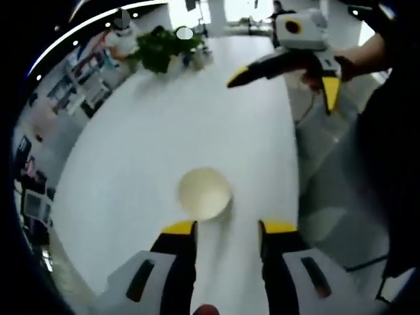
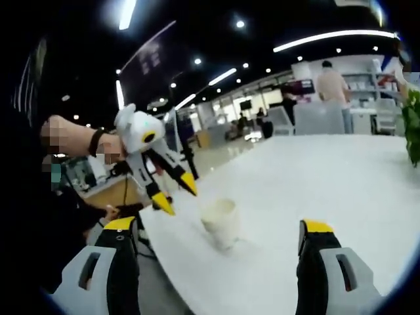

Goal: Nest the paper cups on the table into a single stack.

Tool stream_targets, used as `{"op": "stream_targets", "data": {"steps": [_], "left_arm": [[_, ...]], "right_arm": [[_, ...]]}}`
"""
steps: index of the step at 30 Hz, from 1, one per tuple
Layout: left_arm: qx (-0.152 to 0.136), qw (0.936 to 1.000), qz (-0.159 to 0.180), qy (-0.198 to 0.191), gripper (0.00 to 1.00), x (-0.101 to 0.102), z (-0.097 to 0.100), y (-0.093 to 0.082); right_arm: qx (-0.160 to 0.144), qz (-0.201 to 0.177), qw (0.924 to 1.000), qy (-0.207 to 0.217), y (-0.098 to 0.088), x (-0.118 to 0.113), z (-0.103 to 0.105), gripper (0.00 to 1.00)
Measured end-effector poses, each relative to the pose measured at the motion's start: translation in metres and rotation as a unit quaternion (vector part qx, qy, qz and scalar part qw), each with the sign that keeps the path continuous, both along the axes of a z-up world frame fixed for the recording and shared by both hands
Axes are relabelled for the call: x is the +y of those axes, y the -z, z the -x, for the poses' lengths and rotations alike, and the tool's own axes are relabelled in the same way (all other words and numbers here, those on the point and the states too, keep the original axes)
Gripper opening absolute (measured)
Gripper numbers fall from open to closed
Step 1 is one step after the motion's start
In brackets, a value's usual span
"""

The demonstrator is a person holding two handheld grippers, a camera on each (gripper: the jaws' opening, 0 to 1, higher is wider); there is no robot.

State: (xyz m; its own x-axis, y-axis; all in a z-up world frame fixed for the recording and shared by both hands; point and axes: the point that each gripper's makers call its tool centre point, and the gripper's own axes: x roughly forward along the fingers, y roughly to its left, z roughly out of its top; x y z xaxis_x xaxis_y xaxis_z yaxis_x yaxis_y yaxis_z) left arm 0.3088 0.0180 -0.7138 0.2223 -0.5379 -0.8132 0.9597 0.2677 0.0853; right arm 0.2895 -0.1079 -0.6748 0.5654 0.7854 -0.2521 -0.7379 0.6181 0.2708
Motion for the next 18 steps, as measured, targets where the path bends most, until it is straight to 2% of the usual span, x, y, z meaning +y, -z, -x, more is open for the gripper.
{"op": "stream_targets", "data": {"steps": [6,8,13,16,18], "left_arm": [[-0.009,0.9997,0.016,-0.018,0.45,0.010,0.000,-0.005],[0.000,0.9988,0.035,-0.035,0.49,0.011,0.002,-0.006],[-0.008,0.9971,0.051,-0.057,0.57,0.021,0.003,-0.007],[-0.020,0.9943,0.070,-0.078,0.62,0.026,-0.001,-0.011],[-0.017,0.9922,0.079,-0.096,0.66,0.030,-0.001,-0.012]], "right_arm": [[0.004,0.004,1.0000,-0.008,0.000,0.009,0.002,1.00],[0.002,0.009,0.9999,-0.009,0.001,0.011,0.003,1.00],[0.005,0.015,0.9998,-0.006,0.004,0.012,0.003,1.00],[0.009,0.020,0.9998,-0.004,0.006,0.011,0.001,1.00],[0.009,0.021,0.9997,-0.003,0.007,0.010,-0.001,1.00]]}}
